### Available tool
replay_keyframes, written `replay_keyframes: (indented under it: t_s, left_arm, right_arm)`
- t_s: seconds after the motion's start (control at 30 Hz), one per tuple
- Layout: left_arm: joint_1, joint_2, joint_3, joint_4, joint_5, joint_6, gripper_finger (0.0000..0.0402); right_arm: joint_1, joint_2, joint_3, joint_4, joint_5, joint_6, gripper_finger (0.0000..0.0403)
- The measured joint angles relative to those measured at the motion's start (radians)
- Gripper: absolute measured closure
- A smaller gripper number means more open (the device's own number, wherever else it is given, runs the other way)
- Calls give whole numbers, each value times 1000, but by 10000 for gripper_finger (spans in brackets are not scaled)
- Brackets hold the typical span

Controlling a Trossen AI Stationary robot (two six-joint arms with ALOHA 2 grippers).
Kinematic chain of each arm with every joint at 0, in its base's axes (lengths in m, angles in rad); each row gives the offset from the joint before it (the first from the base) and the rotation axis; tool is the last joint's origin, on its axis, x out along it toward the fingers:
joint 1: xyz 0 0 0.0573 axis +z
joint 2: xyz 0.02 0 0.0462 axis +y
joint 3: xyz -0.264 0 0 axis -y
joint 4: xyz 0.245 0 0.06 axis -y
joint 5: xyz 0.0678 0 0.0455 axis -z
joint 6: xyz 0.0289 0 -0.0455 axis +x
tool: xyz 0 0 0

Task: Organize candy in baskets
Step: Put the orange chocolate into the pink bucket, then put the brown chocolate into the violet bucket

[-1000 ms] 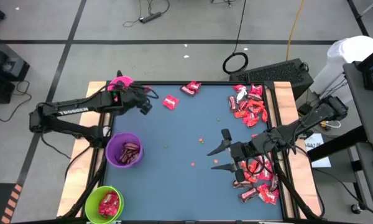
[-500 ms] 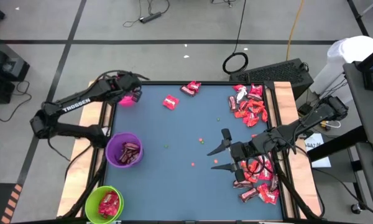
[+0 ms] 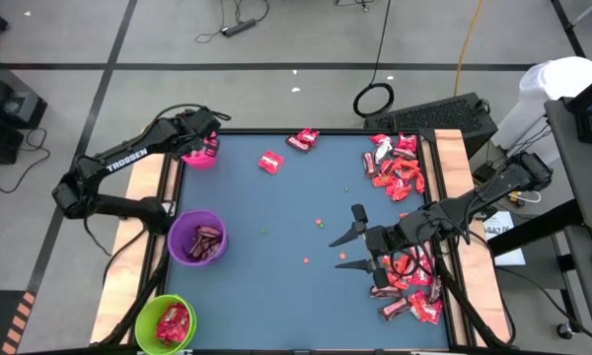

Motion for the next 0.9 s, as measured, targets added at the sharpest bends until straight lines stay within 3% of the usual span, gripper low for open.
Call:
replay_keyframes:
  t_s: [0.17,0.3,0.53,0.7,0.9]
  left_arm:
    - [-4,0,0,1,4,28,242]
    - [-63,-10,0,2,42,53,215]
    - [-252,-96,0,43,34,55,210]
    - [-384,-174,-47,130,41,157,210]
    - [-424,-344,-219,330,208,201,210]
  right_arm:
    - [0,0,0,0,0,-4,188]
    - [0,0,0,0,0,-4,188]
    - [0,0,0,-19,0,-6,188]
    - [-16,0,0,-58,3,-50,188]
    - [-48,0,0,-91,122,-22,188]
